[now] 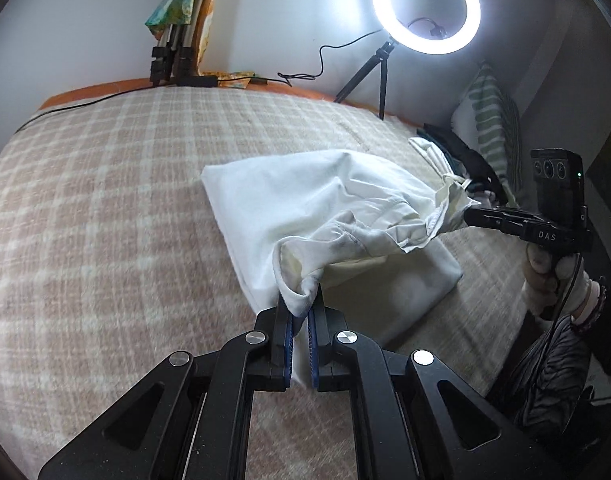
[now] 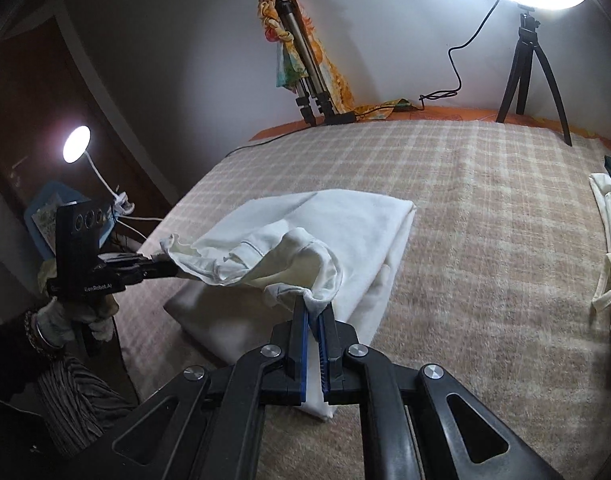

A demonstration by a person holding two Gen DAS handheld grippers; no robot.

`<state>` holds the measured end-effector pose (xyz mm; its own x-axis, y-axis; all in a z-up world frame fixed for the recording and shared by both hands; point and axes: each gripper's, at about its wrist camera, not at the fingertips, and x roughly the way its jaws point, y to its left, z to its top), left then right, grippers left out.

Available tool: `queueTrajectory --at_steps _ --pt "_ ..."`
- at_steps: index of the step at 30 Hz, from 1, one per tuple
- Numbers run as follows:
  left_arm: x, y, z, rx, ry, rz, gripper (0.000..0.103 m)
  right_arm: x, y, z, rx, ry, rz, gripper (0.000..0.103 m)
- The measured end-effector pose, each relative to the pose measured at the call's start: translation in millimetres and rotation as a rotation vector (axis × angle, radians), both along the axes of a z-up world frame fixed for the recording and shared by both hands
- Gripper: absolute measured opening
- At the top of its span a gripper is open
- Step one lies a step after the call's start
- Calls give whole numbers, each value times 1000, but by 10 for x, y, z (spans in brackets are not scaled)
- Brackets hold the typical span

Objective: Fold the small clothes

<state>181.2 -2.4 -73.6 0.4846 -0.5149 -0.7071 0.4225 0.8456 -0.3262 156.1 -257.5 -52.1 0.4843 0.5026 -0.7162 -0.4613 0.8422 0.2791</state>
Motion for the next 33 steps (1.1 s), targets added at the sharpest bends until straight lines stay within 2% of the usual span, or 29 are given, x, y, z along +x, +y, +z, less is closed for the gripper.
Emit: queueTrajectory --at_steps 4,8,12,15,17,20,23,26,29,31,33 --pt "-103 -34 -52 46 0 -35 6 -180 -9 -25 -79 -36 15 7" --pt "-260 -75 -88 148 -10 -81 13 -380 -19 -11 -174 -58 48 13" --pt "-453 -23 -44 217 -24 -125 13 -562 -98 82 -166 -64 76 19" --pt "-533 79 41 189 -41 -102 13 -610 -166 145 -122 -70 43 26" --pt "-549 135 111 135 -48 -81 14 -573 -184 156 -63 -59 25 27" --pt "-537 129 162 76 -50 -60 26 -559 -66 138 -61 -71 46 31" --pt "-559 -1 187 98 -91 -85 26 -610 159 80 -137 -94 110 37" --pt "-618 -228 169 204 -136 -179 26 -672 357 -1 -241 -139 165 40" --pt "-632 -348 115 244 -112 -253 26 -750 481 -68 -356 -211 195 52" --pt "-655 -385 112 285 -134 -272 26 -784 541 -125 -417 -228 224 53" --pt "-670 -438 91 360 -167 -296 26 -820 605 -200 -474 -246 259 52"
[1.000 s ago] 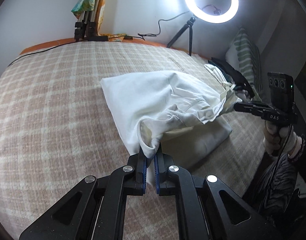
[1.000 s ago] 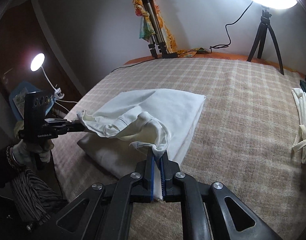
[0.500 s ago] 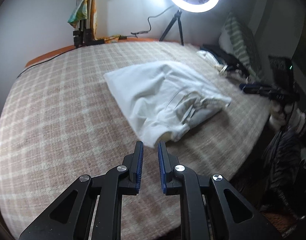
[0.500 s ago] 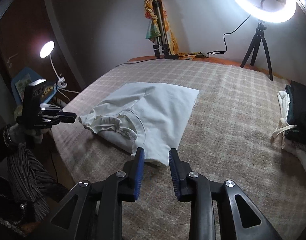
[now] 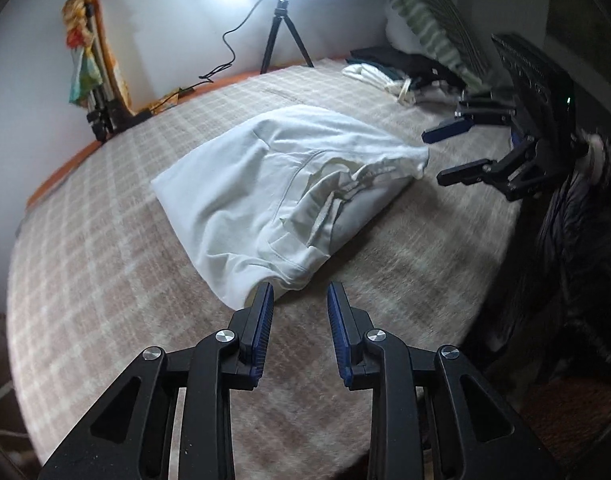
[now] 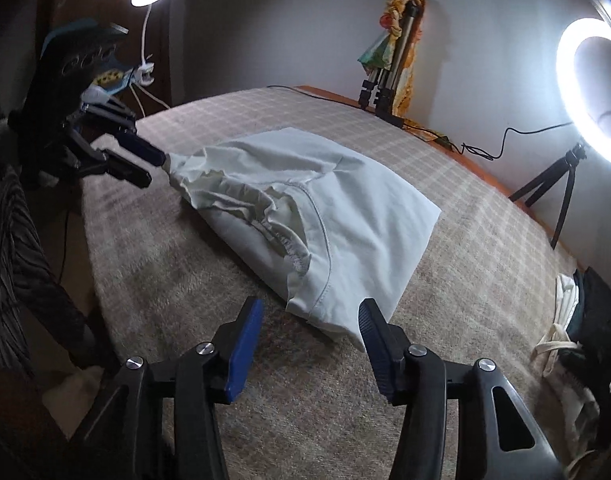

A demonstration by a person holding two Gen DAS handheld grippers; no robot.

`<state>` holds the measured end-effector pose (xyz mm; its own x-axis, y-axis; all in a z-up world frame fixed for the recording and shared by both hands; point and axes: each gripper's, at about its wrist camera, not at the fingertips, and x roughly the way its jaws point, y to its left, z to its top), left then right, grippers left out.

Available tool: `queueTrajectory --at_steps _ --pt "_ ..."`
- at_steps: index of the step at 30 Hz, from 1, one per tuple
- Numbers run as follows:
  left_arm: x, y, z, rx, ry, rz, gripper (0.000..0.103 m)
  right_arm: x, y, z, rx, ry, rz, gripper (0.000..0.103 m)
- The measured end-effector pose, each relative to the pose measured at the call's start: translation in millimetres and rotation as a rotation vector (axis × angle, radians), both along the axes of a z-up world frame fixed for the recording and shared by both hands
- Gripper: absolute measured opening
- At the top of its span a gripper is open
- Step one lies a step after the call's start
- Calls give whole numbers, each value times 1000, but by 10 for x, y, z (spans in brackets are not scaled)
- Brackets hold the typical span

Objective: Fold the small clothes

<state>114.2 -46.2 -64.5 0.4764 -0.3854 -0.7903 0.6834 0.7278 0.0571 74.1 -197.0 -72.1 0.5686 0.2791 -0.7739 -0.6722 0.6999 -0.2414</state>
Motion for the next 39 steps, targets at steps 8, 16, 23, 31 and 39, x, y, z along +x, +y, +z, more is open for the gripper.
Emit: queueTrajectory --at_steps 8,16,23,31,39 --pt "35 -129 -148 161 -89 -22 32 -12 163 -145 -152 -143 15 25" --pt "110 11 -102 66 -64 1 5 13 102 6 -88 -143 14 4" --pt "-30 128 -99 100 -49 -13 5 -79 77 -17 -151 -106 47 17" --pt "87 41 271 -84 -87 -11 8 -3 117 223 51 -54 51 25" --pt "362 -44 -254 2 111 56 8 361 128 -103 28 110 -34 25"
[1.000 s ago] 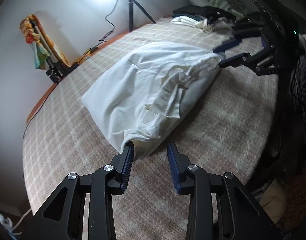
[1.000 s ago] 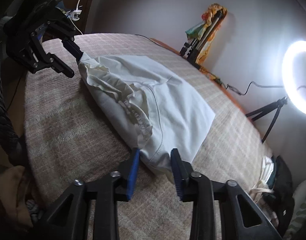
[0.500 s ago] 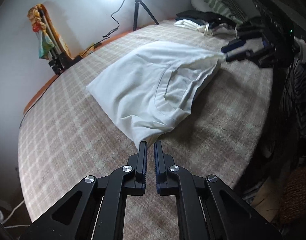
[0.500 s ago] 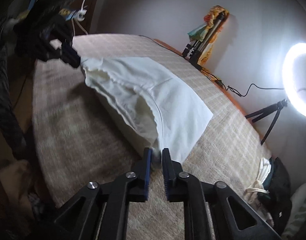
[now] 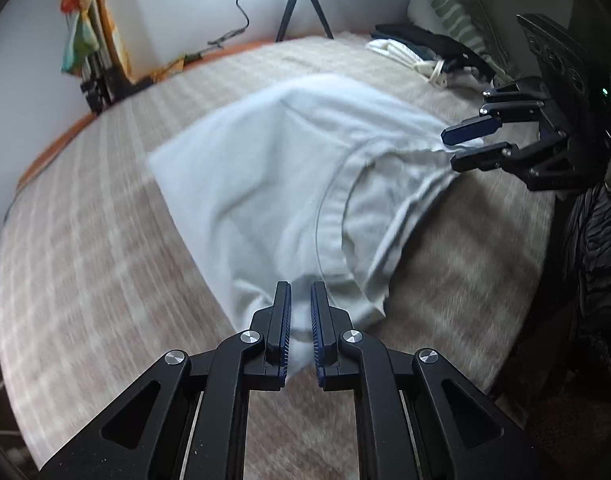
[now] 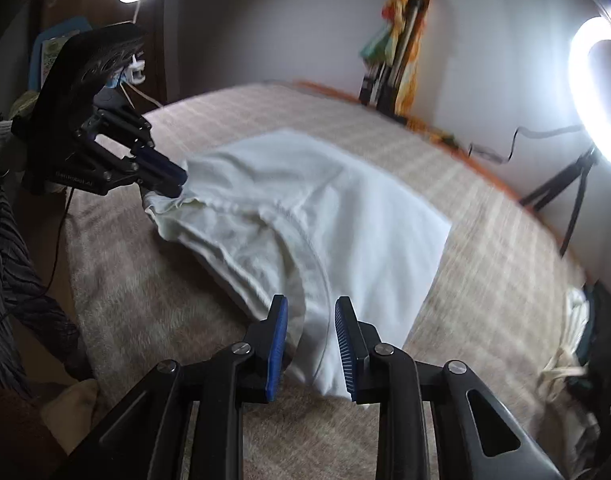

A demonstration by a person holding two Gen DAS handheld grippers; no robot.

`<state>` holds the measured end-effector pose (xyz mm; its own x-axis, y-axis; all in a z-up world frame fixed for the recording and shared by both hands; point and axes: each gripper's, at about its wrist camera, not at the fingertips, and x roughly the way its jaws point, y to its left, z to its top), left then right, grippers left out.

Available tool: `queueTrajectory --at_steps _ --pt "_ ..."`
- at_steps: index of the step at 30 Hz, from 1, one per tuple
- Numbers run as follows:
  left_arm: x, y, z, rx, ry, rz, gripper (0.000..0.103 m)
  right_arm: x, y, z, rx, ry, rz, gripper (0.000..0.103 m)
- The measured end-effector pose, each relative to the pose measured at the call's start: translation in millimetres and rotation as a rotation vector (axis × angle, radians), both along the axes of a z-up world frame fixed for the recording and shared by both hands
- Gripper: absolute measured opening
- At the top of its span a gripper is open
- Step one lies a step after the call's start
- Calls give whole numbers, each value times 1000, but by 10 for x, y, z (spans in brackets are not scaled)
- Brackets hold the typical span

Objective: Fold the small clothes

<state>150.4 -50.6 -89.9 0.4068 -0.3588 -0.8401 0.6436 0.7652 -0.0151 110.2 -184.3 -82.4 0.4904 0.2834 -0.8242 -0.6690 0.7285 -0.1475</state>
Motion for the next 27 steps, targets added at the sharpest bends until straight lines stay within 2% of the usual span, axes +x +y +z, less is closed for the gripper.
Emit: queueTrajectory --at_steps 3,5,9,11,13,16,20,24,27 --pt "-194 128 16 -24 11 10 11 -123 -49 -109 -56 32 50 26" --pt "-275 202 54 -22 4 18 13 -159 -109 -85 -52 38 52 26" --pt "-310 338 195 -90 -24 68 14 -167 -248 170 74 33 34 25" --pt "-266 379 270 -146 -27 105 22 -102 -297 306 157 17 11 28" --pt "-176 355 321 -169 -41 127 25 35 -315 394 219 9 -29 28" --pt "-48 219 349 -172 -68 146 25 292 -251 498 257 -20 -82 28" --pt "208 59 296 -171 -57 208 25 685 -58 557 291 9 -127 24" --pt "543 -49 314 -181 -76 259 25 1119 187 487 273 36 -169 20" --pt "866 -23 298 -221 -79 304 25 1406 312 349 276 79 -198 17"
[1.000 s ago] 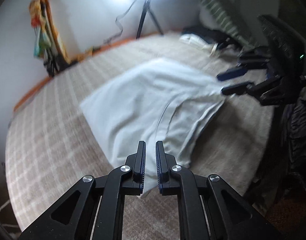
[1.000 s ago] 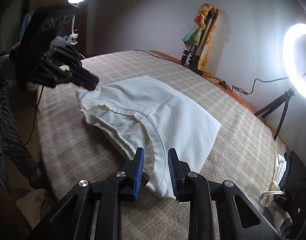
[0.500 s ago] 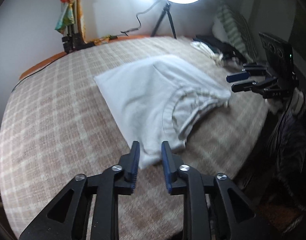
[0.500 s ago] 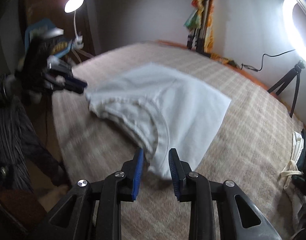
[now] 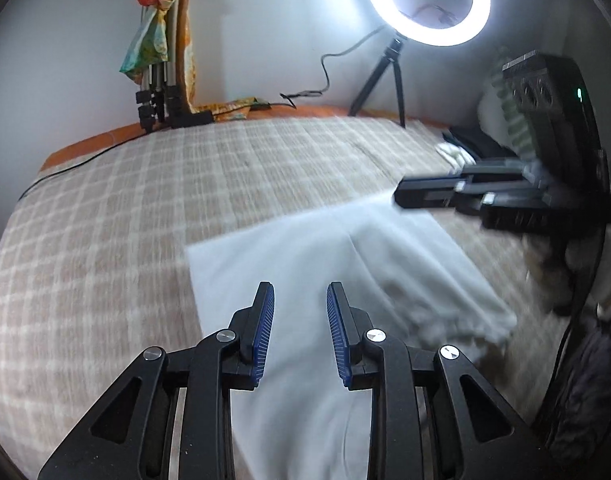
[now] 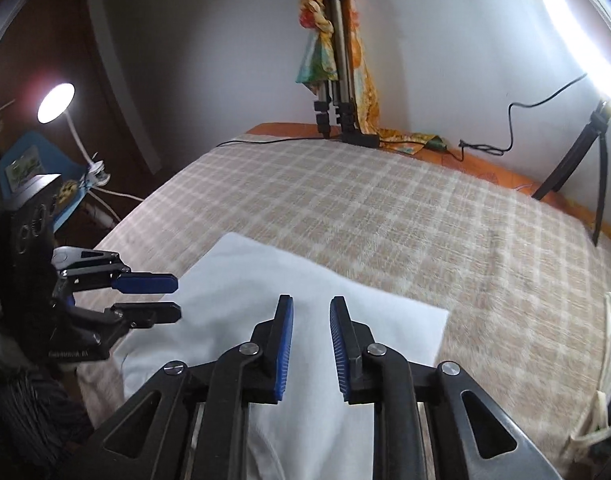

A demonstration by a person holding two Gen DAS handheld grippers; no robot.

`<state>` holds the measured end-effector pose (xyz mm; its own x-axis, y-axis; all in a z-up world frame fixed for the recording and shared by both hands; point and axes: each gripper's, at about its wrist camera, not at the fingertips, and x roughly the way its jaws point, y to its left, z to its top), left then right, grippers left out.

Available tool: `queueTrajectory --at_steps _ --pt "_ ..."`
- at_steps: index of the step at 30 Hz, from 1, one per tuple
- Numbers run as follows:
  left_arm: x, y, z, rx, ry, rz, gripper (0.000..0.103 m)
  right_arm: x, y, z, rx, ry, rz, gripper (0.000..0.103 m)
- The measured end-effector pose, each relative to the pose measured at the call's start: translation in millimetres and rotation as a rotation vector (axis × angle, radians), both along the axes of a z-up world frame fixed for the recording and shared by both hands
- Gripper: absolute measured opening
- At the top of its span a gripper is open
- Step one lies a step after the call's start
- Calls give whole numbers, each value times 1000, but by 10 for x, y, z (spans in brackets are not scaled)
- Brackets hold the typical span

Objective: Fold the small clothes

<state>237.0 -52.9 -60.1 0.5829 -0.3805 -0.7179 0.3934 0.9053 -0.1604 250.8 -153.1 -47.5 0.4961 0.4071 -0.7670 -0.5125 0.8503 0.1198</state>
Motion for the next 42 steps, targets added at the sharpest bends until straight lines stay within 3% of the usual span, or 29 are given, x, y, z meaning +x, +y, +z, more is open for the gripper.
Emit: queueTrajectory --at_steps 5,9,12,16,22,27,32,34,37,42 --pt "432 -19 -141 -13 8 55 25 250 155 -303 -41 46 0 16" --pt "606 -73 -379 35 71 53 25 260 236 -458 -96 38 37 17" --pt "567 -87 -437 63 45 27 26 247 226 -518 -106 32 55 16" --pt "544 -49 -396 75 50 20 31 266 98 -472 -39 60 42 16" --pt "441 230 -364 102 73 75 38 249 -405 -465 70 144 -79 21" --pt "271 581 -321 108 101 147 39 118 -694 -435 2 149 -162 21" --pt "-79 865 -99 -13 103 193 40 -52 -948 -241 70 140 -216 33" --pt "-242 943 -35 -100 127 206 46 -107 -1021 -169 124 135 -222 38" --pt "-471 1028 -27 -248 191 233 48 -148 -1114 -154 221 155 -233 53" --pt "-750 1117 -203 -470 312 296 48 -102 -1156 -302 306 224 -221 58"
